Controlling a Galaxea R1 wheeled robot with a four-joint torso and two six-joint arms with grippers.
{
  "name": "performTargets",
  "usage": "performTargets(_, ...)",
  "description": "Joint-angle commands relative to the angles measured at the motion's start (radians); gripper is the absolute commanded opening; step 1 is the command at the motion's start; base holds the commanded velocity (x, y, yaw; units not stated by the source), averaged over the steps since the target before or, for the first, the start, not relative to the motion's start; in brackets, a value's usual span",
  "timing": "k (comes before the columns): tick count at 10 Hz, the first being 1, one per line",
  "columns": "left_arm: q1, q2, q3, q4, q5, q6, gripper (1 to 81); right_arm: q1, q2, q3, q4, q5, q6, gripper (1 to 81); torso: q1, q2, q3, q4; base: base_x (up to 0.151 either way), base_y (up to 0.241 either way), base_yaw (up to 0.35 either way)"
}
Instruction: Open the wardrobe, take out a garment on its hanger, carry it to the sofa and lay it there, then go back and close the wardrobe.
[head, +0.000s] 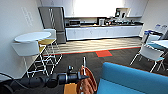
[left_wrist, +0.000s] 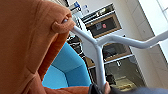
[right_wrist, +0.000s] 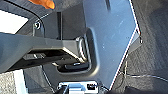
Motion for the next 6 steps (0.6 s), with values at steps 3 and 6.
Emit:
performTargets(3,-0.165,-0.005,0.050,0.025,-0.106,0.009,1.0,0.018,-0.011,0.005,0.001,-0.044,0.002,81.1,0.000,0.000,-0.007,0.000,0.000,0.000,-0.339)
performTargets(6,-0.165,-0.010,0.053,0.027,-0.112,0.009,1.0,0.017,-0.011,0.005,0.001,-0.044,0.002,81.1,0.000,0.000,-0.008,0.000,0.000,0.000,-0.339)
